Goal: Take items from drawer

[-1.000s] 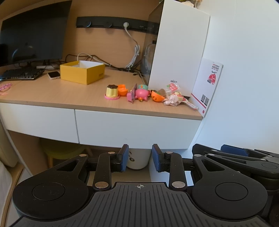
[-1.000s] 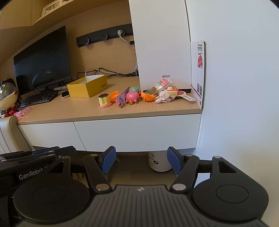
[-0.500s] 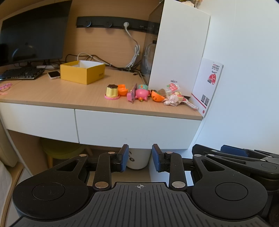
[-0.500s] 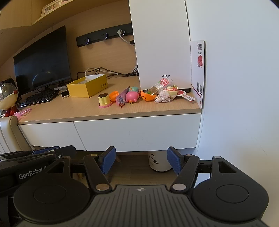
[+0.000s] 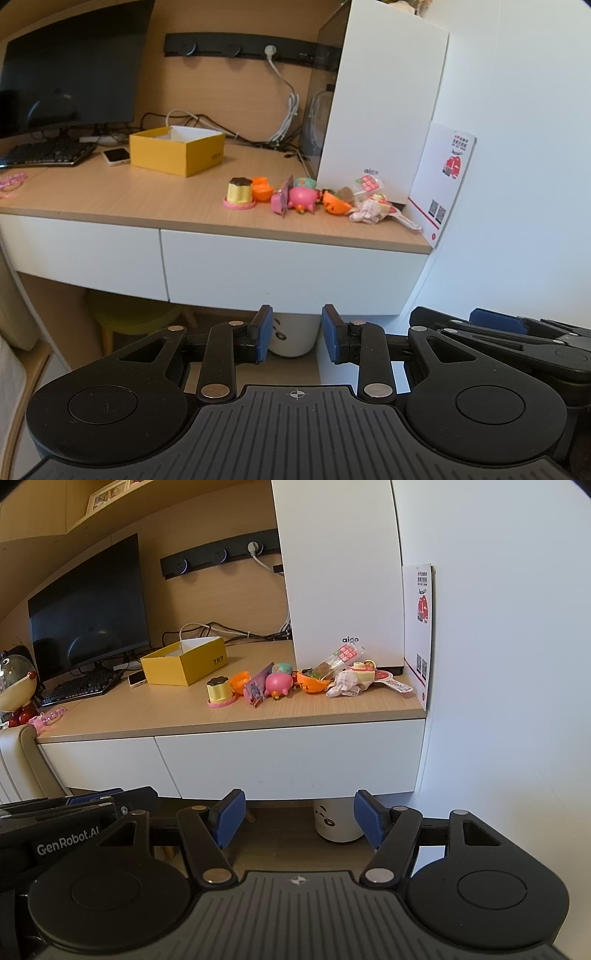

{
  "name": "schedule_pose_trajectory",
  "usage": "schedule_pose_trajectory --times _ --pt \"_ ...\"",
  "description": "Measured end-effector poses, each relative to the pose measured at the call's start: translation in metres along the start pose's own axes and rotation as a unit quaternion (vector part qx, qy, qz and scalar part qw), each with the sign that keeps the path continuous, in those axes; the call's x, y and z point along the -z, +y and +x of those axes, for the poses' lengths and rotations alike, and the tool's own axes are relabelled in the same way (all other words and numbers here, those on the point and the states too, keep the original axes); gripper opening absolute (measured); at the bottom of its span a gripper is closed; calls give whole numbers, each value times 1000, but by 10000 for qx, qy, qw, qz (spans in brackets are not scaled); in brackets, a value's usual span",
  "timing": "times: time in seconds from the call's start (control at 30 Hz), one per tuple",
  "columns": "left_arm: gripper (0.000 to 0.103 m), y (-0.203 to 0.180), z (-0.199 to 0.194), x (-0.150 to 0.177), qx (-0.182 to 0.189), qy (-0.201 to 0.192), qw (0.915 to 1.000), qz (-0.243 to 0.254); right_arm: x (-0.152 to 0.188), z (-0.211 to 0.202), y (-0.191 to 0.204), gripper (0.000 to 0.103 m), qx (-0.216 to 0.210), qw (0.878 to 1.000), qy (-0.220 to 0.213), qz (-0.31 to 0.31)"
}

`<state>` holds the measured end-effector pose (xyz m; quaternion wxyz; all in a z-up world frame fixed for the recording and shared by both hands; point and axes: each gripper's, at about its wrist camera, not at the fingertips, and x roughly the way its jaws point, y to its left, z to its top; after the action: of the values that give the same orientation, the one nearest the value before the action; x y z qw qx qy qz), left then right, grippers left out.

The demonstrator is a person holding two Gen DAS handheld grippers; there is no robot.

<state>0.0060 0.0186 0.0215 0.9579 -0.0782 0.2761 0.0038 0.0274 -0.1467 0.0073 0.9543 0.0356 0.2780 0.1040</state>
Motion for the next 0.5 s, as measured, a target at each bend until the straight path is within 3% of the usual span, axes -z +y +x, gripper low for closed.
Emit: schedule_pose_trajectory --times 0.5 --pt "32 -5 5 0 61 32 10000 43 1 2 -2 66 12 10000 23 2"
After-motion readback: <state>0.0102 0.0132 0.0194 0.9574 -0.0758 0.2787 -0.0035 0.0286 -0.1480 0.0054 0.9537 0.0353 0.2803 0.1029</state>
